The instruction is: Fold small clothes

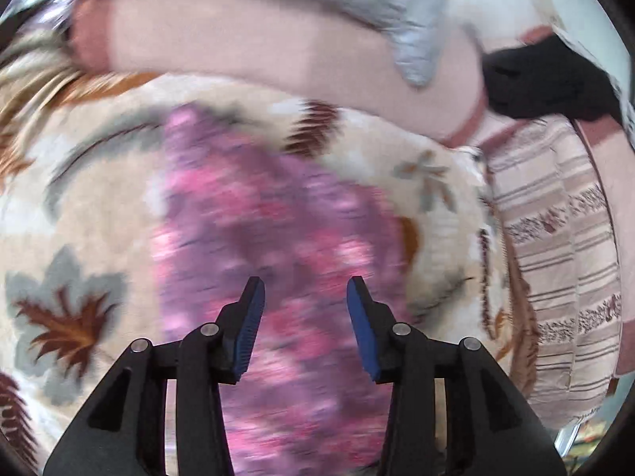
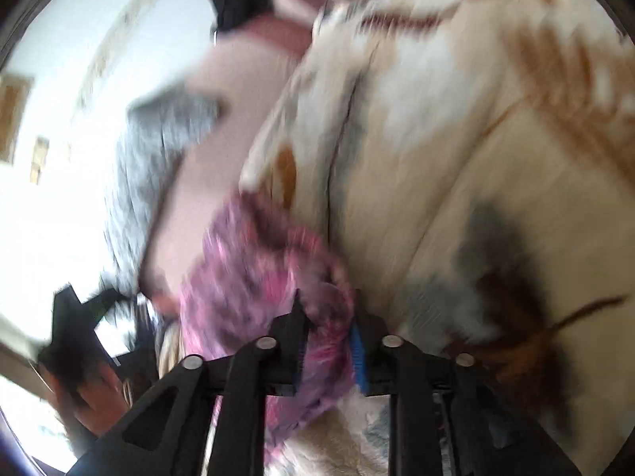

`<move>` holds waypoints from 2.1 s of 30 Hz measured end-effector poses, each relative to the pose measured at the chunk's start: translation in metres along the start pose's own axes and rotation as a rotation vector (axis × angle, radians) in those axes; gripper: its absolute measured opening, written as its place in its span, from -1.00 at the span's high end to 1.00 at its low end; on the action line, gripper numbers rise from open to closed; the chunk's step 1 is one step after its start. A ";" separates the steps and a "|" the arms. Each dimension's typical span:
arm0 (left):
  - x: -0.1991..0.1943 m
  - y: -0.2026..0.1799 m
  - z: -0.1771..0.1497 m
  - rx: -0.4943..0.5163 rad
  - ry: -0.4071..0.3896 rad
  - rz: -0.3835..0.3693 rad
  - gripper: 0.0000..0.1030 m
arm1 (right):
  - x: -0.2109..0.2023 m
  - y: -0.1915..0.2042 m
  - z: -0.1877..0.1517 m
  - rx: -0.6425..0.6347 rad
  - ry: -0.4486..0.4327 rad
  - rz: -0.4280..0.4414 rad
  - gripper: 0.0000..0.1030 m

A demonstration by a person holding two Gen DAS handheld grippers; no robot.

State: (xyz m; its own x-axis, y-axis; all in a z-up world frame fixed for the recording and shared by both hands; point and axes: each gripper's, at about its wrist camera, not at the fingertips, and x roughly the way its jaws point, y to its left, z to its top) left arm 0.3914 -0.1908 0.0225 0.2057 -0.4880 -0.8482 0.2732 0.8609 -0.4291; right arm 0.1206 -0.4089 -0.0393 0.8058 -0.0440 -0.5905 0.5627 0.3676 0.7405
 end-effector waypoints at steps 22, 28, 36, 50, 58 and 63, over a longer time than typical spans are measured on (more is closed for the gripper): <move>0.017 0.061 -0.023 0.005 -0.020 -0.018 0.19 | 0.187 0.112 0.059 -0.586 0.271 -0.101 0.92; 0.010 0.065 -0.031 -0.019 -0.034 -0.033 0.19 | 0.143 0.113 0.055 -0.602 0.234 0.001 0.73; 0.001 0.054 -0.045 0.017 -0.048 0.005 0.19 | 0.122 0.102 0.024 -0.714 0.282 -0.006 0.86; -0.027 0.042 -0.104 0.096 -0.039 0.014 -0.05 | 0.050 0.064 0.009 -0.720 0.290 -0.085 -0.01; 0.002 0.047 -0.145 0.059 0.062 0.045 -0.05 | 0.025 0.039 0.012 -0.637 0.259 -0.007 0.78; -0.022 0.051 -0.139 0.015 0.055 0.005 0.01 | 0.042 0.024 0.020 -0.565 0.355 -0.096 0.56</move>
State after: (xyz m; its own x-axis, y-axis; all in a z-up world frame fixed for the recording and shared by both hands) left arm 0.2704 -0.1165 -0.0240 0.1555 -0.4750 -0.8661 0.2862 0.8608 -0.4207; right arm 0.1720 -0.4201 -0.0398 0.5931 0.1723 -0.7865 0.3675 0.8112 0.4548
